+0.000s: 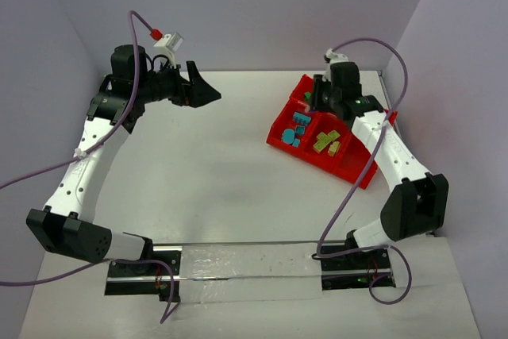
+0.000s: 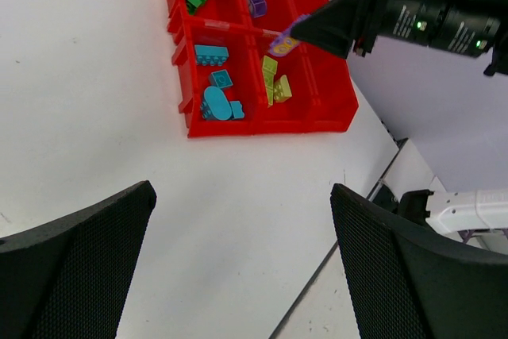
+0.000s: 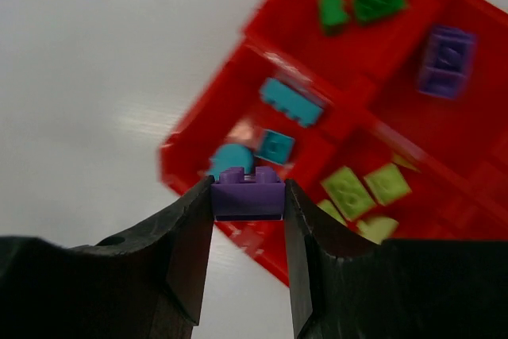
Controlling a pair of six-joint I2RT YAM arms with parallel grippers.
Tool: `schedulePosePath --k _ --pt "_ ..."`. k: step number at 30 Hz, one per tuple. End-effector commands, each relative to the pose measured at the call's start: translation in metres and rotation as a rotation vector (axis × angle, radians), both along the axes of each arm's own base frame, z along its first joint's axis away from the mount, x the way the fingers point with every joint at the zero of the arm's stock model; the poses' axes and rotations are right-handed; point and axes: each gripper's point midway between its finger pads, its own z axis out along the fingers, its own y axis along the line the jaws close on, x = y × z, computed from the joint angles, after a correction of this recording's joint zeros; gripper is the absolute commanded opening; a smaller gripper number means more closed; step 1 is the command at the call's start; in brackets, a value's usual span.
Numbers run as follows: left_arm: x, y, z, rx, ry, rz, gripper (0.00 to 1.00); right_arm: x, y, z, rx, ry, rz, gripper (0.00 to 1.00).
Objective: Sort the legos into containers by color
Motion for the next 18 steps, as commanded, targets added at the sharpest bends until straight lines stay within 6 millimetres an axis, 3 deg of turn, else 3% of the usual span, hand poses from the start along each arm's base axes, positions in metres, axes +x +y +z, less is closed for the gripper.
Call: schedulePosePath --k 1,5,13,18 --pt "0.015 0.005 0.004 -0.011 -0.014 0.068 0.99 0.003 -0.094 0.015 -0.098 -0.126 -0.389 0.0" --pt "0.018 0.003 -0.005 -0.008 0.016 0.068 0.98 0.01 -0.123 0.006 -0.058 -0.135 -0.475 0.0" --pt "0.022 0.003 -0.011 -0.007 0.025 0.069 0.98 0.044 -0.151 -0.007 -0.073 -0.118 -0.542 0.0" --pt "0.023 0.004 -0.015 0.017 0.038 0.07 0.97 0.069 -0.173 -0.031 -0.106 -0.081 -0.569 0.0"
